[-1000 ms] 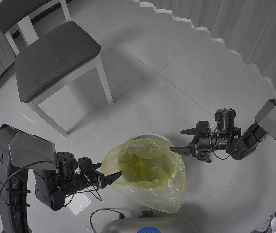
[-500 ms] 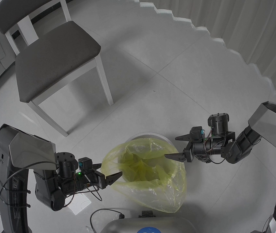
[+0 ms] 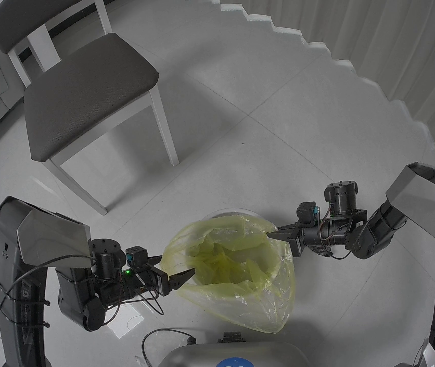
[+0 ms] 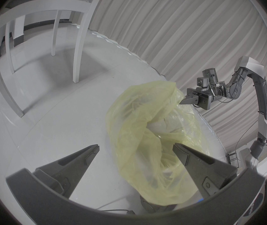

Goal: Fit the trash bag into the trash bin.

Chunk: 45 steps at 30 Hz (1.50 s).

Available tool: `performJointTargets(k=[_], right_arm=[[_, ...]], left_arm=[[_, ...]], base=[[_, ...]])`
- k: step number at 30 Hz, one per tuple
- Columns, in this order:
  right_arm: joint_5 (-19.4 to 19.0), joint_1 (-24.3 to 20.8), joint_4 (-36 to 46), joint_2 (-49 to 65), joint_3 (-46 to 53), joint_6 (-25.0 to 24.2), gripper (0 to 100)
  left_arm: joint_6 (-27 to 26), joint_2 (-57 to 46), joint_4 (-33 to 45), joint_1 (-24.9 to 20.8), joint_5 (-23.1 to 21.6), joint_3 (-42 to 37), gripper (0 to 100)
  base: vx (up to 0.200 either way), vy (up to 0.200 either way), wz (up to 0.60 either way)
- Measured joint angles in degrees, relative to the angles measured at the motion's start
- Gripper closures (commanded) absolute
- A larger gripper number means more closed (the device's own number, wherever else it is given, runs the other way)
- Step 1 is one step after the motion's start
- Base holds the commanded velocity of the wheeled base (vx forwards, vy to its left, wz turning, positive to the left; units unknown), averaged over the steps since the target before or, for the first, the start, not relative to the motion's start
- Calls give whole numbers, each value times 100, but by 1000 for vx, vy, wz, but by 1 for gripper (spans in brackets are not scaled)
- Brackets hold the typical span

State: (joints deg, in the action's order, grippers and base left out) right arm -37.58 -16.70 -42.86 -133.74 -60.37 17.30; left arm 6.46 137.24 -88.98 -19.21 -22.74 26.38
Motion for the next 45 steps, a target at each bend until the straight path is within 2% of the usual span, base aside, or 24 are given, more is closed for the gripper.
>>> performJointTargets(k=[19, 25, 32, 45], right_arm=[[6, 168, -9, 345, -44, 133, 100], [9, 216, -62, 128, -197, 130, 100], [0, 251, -525, -173, -306, 84, 100], [6, 408, -583, -601, -407, 76, 100]], left_arm=[[205, 177, 0, 6, 90, 453, 0], [377, 410, 2, 23, 345, 845, 0], [691, 744, 2, -51, 684, 1458, 0], [878, 1085, 2, -68, 886, 1832, 0]], base=[[0, 0, 0], [0, 0, 0], [0, 0, 0], [0, 0, 0]])
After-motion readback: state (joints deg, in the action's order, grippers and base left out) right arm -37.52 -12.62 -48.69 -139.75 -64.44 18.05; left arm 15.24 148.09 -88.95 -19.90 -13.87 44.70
